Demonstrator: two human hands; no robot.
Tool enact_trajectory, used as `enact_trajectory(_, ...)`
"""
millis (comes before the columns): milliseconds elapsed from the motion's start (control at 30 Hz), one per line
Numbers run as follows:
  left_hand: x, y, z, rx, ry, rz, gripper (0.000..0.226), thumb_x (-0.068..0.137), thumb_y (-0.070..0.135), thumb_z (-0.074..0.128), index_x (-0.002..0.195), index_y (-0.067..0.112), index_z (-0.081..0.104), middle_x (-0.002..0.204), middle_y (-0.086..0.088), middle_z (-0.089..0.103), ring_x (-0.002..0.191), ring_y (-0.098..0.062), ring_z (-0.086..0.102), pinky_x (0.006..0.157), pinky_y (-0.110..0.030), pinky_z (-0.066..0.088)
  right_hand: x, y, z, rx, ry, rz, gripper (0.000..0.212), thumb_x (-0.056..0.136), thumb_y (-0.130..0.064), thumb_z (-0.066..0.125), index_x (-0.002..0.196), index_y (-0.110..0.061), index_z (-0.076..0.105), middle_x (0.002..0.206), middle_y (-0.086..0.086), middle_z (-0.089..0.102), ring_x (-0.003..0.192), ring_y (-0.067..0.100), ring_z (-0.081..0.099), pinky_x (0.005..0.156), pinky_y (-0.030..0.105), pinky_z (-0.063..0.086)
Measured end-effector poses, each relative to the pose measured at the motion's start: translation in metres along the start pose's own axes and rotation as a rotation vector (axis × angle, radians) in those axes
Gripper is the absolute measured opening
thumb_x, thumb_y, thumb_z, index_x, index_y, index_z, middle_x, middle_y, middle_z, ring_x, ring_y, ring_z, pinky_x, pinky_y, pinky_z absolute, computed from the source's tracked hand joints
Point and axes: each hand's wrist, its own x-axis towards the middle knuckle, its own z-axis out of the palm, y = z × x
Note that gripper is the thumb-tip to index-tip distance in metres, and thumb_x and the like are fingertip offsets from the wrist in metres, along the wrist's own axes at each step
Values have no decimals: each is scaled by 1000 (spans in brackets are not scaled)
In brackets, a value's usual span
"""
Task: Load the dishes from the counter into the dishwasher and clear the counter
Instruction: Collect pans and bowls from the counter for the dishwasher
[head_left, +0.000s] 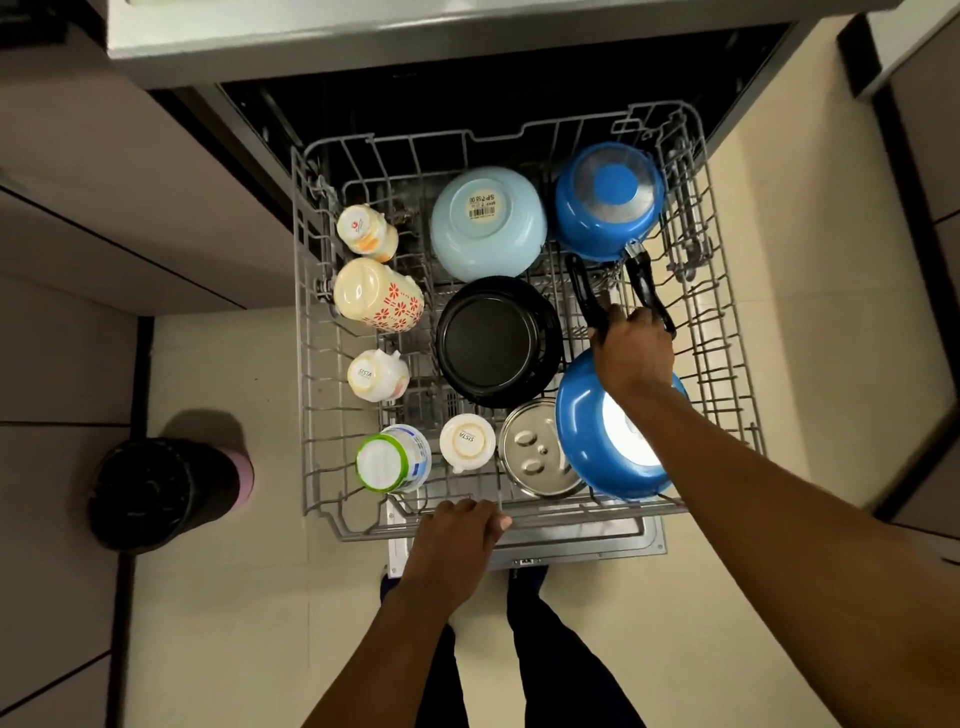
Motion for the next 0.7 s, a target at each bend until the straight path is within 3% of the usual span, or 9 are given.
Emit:
enact_trajectory(133,1,3,-3,-28,-41,-18,41,103,46,26,119,24,56,116,2,63,106,-20,54,85,-33,43,-18,28,-19,128,432,216,38,94,-16,54,130,-4,50,121,20,54,105,32,49,87,39,43)
enact_trajectory(200,1,3,-5,-26,-60,-15,42,103,46,25,120,24,55,118,2,62,106,-19,53,86,-33,43,-24,46,-25,159,422,415,38,91,-9,54,129,-2,49,124,23,51,107,35,46,88,41,38)
enact_trajectory(267,1,3,-6,-23,-75,-17,41,103,46,25,122,25,55,119,3,61,107,-19,53,86,-32,41,-30,58,-22,134,363,485,34,89,-1,51,123,2,50,120,26,51,105,40,45,85,44,37)
enact_trajectory(533,2,6,-10,13,-95,-21,40,103,46,25,119,22,54,113,-1,62,106,-23,54,85,-33,44,-29,68,-19,125,299,434,34,85,13,49,117,7,52,114,27,50,102,40,44,79,43,39)
enact_trajectory(700,0,7,-10,-8,-80,-21,41,103,45,26,118,22,56,113,-2,62,106,-25,55,86,-35,44,-44,62,-1,-10,346,340,49,85,10,51,133,7,39,119,27,47,101,38,46,79,43,44)
